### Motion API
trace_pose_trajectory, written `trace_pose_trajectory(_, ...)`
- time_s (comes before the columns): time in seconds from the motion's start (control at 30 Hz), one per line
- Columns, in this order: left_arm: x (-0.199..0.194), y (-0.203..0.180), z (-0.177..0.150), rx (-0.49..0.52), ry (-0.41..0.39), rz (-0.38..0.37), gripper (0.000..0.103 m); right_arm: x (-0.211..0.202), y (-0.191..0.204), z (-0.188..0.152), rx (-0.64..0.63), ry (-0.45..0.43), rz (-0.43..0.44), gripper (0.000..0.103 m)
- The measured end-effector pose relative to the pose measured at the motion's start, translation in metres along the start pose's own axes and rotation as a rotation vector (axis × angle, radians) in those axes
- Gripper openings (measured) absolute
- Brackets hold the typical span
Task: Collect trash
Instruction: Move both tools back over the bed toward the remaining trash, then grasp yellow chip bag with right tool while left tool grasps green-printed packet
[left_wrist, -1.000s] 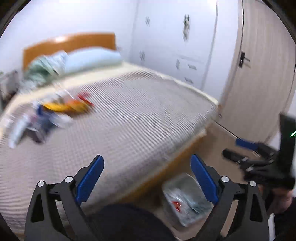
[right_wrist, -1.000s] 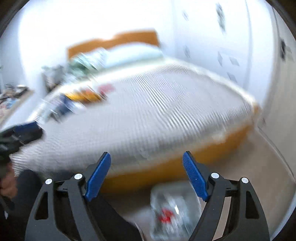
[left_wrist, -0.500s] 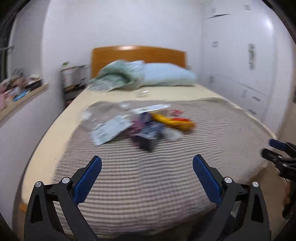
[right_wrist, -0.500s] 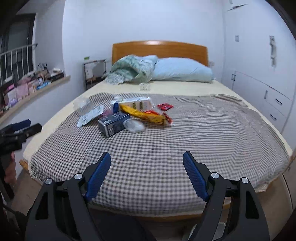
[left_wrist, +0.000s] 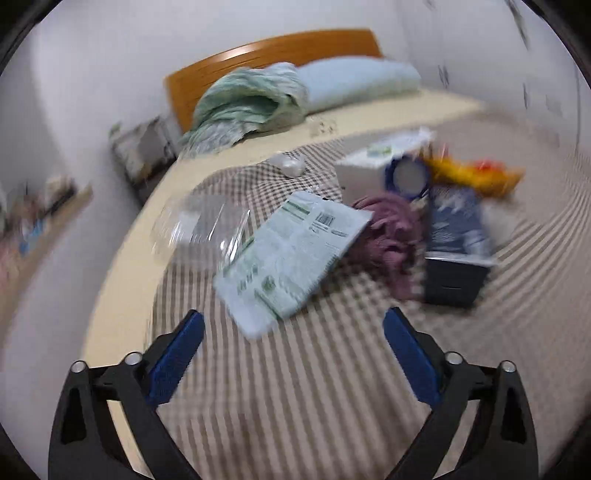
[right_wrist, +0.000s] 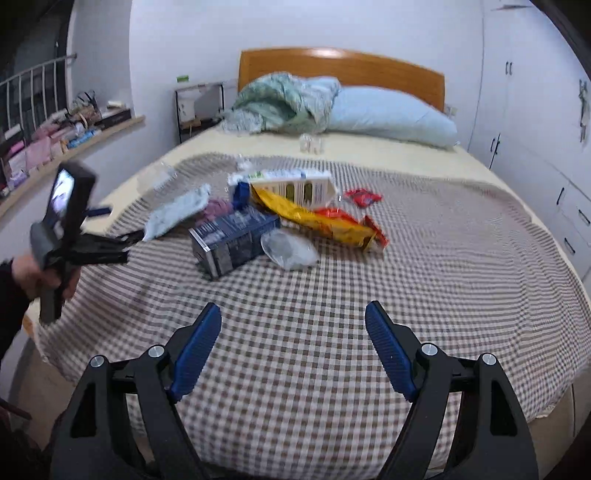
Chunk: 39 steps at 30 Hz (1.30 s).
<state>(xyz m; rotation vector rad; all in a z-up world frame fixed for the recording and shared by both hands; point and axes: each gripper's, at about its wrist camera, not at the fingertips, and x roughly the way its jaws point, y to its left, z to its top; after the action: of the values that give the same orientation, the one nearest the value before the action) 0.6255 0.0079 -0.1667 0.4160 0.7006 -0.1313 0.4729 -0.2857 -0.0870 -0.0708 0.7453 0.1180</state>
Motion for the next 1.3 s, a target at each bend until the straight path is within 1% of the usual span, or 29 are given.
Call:
trace_pose_trajectory(0.03, 0.02, -0.006, 0.007, 0.052, 0.021, 0.043, 0.089, 0.008, -0.001, 0.001, 0.0, 0.014, -0.003, 0.077)
trace_pose_trajectory(0.07, 0.031, -0.01, 0.011, 0.076, 0.037, 0.049, 0.088, 0.016, -0.002, 0.001, -0.001, 0.028, -0.003, 0.077)
trace_pose_trajectory(0.1, 0.045, -0.013, 0.015, 0.094, 0.049, 0.042, 0.084, 0.025, -0.002, 0.002, -0.003, 0.04, 0.001, 0.077)
trace_pose_trajectory(0.17, 0.068, -0.018, 0.024, 0.119, 0.066, 0.03, 0.083, 0.044, 0.0, 0.004, -0.012, 0.062, 0.007, 0.077)
trace_pose_trajectory(0.2, 0.077, -0.02, 0.027, 0.133, 0.078, 0.028, 0.08, 0.051, 0.001, 0.005, -0.016, 0.07, 0.008, 0.077)
trace_pose_trajectory(0.23, 0.086, -0.022, 0.029, 0.151, 0.095, 0.025, 0.066, 0.06, 0.001, 0.006, -0.021, 0.078, 0.011, 0.077)
trace_pose_trajectory(0.27, 0.097, -0.024, 0.03, 0.178, 0.125, 0.022, 0.057, 0.067, 0.002, 0.005, -0.027, 0.084, 0.015, 0.077)
trace_pose_trajectory(0.3, 0.106, -0.025, 0.029, 0.195, 0.157, 0.02, 0.036, 0.076, 0.002, 0.006, -0.035, 0.092, 0.018, 0.077)
trace_pose_trajectory(0.33, 0.11, -0.026, 0.03, 0.199, 0.169, 0.005, 0.008, 0.085, 0.002, 0.008, -0.041, 0.098, 0.014, 0.077)
trace_pose_trajectory(0.37, 0.112, -0.023, 0.03, 0.19, 0.173, -0.015, 0.001, 0.09, 0.001, 0.009, -0.044, 0.098, 0.011, 0.077)
trace_pose_trajectory(0.43, 0.107, -0.014, 0.033, 0.147, 0.169, -0.015, 0.0, 0.104, -0.001, 0.012, -0.062, 0.099, 0.004, 0.077)
trace_pose_trajectory(0.5, 0.081, 0.005, 0.04, 0.055, 0.142, -0.027, 0.0, 0.115, -0.006, 0.016, -0.081, 0.091, -0.011, 0.077)
trace_pose_trajectory(0.6, 0.03, 0.036, 0.051, -0.085, 0.105, -0.082, 0.0, 0.132, -0.022, 0.025, -0.059, 0.082, -0.036, 0.077)
trace_pose_trajectory(0.67, 0.003, 0.055, 0.055, -0.168, 0.095, -0.14, 0.0, 0.143, -0.031, 0.035, -0.092, 0.06, -0.056, 0.077)
trace_pose_trajectory(0.7, -0.011, 0.065, 0.055, -0.227, 0.09, -0.182, 0.0, 0.148, -0.036, 0.041, -0.13, 0.04, -0.077, 0.077)
trace_pose_trajectory(0.73, -0.025, 0.075, 0.054, -0.286, 0.084, -0.223, 0.0, 0.154, -0.038, 0.046, -0.181, 0.03, -0.089, 0.074)
trace_pose_trajectory(0.77, -0.036, 0.082, 0.051, -0.33, 0.079, -0.249, 0.0, 0.163, -0.04, 0.052, -0.252, 0.031, -0.117, 0.068)
trace_pose_trajectory(0.8, -0.045, 0.086, 0.049, -0.359, 0.073, -0.265, 0.0, 0.171, -0.041, 0.056, -0.312, 0.045, -0.141, 0.067)
trace_pose_trajectory(0.9, -0.069, 0.095, 0.04, -0.424, 0.05, -0.29, 0.0, 0.198, -0.043, 0.065, -0.465, 0.071, -0.141, 0.067)
trace_pose_trajectory(0.93, -0.074, 0.096, 0.036, -0.435, 0.047, -0.293, 0.0, 0.207, -0.043, 0.066, -0.504, 0.078, -0.151, 0.065)
trace_pose_trajectory(0.97, -0.083, 0.094, 0.032, -0.449, 0.043, -0.295, 0.0, 0.218, -0.041, 0.067, -0.558, 0.095, -0.147, 0.044)
trace_pose_trajectory(1.0, -0.091, 0.091, 0.028, -0.454, 0.039, -0.294, 0.0, 0.225, -0.041, 0.066, -0.584, 0.117, -0.137, 0.03)
trace_pose_trajectory(1.03, -0.093, 0.09, 0.027, -0.454, 0.039, -0.292, 0.0, 0.232, -0.039, 0.065, -0.614, 0.145, -0.147, 0.013)
trace_pose_trajectory(1.07, -0.101, 0.086, 0.024, -0.461, 0.037, -0.295, 0.0, 0.232, -0.037, 0.064, -0.631, 0.16, -0.145, 0.006)
trace_pose_trajectory(1.1, -0.11, 0.082, 0.02, -0.465, 0.035, -0.304, 0.0, 0.225, -0.034, 0.063, -0.634, 0.168, -0.104, 0.003)
trace_pose_trajectory(1.13, -0.12, 0.077, 0.018, -0.459, 0.028, -0.311, 0.0, 0.21, -0.031, 0.064, -0.633, 0.151, -0.076, 0.002)
trace_pose_trajectory(1.17, -0.129, 0.075, 0.016, -0.455, 0.021, -0.313, 0.0, 0.187, -0.029, 0.065, -0.617, 0.124, -0.042, 0.002)
trace_pose_trajectory(1.27, -0.161, 0.063, 0.009, -0.45, -0.002, -0.334, 0.0, 0.131, -0.036, 0.068, -0.488, 0.1, 0.083, 0.001)
trace_pose_trajectory(1.3, -0.168, 0.059, 0.008, -0.456, -0.006, -0.348, 0.0, 0.104, -0.046, 0.066, -0.39, 0.103, 0.132, 0.001)
